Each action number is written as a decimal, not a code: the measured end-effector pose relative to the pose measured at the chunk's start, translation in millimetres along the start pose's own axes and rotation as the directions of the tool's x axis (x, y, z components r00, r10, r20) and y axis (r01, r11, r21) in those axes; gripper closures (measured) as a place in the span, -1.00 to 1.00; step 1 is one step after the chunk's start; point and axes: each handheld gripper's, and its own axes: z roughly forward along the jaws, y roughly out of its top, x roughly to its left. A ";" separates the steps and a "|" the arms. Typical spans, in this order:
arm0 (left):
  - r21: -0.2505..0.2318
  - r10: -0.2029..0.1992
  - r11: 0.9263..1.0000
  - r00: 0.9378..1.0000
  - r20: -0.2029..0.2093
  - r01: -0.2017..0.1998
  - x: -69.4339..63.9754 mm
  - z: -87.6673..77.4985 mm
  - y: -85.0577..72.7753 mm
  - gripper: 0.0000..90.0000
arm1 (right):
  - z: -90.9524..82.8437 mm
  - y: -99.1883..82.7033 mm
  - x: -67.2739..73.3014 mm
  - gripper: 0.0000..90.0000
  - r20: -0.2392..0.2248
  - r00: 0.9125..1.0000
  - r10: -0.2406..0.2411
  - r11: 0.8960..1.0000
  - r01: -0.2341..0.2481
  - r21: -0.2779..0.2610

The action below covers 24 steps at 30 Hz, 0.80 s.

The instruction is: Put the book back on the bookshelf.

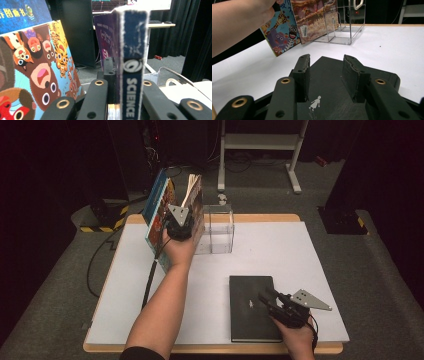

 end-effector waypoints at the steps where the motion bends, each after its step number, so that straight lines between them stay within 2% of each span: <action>1: -0.002 0.002 1.000 1.000 -0.004 -0.002 -0.3 0.4 -0.5 0.86 | 0.1 -0.1 0.0 0.28 0.000 1.000 0.000 1.000 0.000 0.001; 7: -0.011 0.027 1.000 0.999 -0.026 -0.028 0.2 2.1 -1.6 0.84 | 0.6 -0.3 1.2 0.28 -0.004 1.000 -0.002 1.000 0.002 0.003; 13: 0.002 0.044 0.999 0.998 -0.038 -0.044 0.2 0.3 -1.2 0.76 | 1.7 -0.6 1.8 0.28 -0.009 1.000 -0.005 1.000 0.005 0.007; 18: 0.006 0.030 1.000 0.999 -0.035 -0.030 2.3 -5.0 1.6 0.58 | 3.2 -1.1 1.9 0.27 -0.012 1.000 -0.004 1.000 0.004 0.015; 24: 0.038 0.025 0.999 0.999 -0.020 -0.024 4.0 -11.5 0.5 0.42 | 4.3 -1.4 3.9 0.25 -0.014 1.000 -0.008 1.000 0.008 0.020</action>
